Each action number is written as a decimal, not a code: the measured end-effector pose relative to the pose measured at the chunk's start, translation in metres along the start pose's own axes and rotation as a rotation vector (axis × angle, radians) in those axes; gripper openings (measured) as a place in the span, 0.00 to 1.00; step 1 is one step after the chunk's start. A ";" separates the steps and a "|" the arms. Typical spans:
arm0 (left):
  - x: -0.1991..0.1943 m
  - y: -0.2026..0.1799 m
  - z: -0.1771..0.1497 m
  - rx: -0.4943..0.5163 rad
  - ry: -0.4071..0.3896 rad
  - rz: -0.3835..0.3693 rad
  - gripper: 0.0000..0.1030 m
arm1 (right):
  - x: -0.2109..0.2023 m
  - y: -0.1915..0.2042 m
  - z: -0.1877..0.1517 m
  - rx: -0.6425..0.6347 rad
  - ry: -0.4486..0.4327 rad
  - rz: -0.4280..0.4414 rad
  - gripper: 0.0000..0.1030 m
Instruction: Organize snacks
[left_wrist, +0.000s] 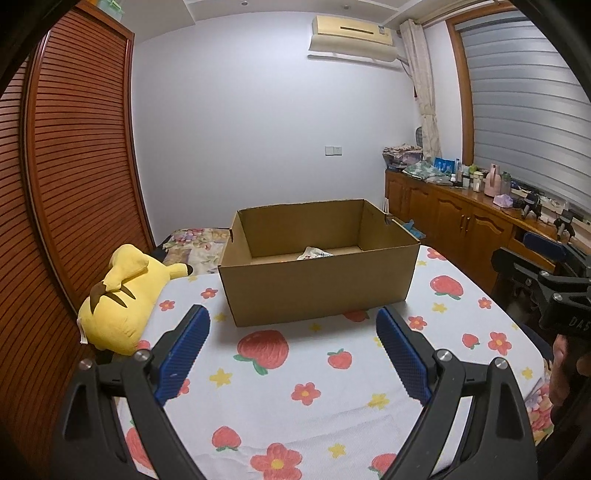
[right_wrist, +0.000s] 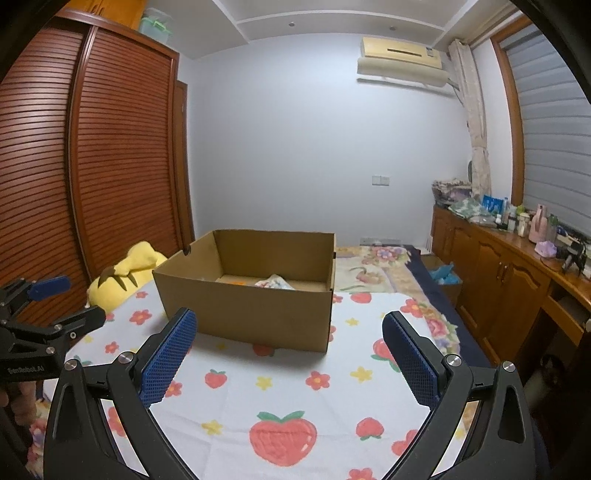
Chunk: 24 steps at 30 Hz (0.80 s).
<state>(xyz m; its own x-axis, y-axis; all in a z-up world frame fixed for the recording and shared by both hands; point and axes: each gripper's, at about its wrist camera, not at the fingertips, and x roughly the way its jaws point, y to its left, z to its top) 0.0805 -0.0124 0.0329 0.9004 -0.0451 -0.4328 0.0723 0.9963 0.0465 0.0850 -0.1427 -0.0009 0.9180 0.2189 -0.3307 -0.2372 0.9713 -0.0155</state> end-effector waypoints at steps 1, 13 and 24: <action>-0.001 0.000 0.000 0.000 -0.002 -0.001 0.90 | 0.000 0.000 0.000 0.000 0.001 0.000 0.99; -0.004 0.002 -0.001 -0.008 -0.007 -0.004 0.90 | 0.000 0.000 -0.001 0.001 0.001 -0.002 0.99; -0.004 0.005 -0.001 -0.009 0.000 -0.001 0.90 | -0.001 0.000 -0.002 0.001 0.002 -0.002 0.99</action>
<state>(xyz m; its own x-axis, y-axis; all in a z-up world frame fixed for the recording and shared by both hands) 0.0765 -0.0073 0.0337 0.9003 -0.0457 -0.4329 0.0691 0.9969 0.0384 0.0842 -0.1433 -0.0022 0.9178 0.2165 -0.3328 -0.2347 0.9719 -0.0151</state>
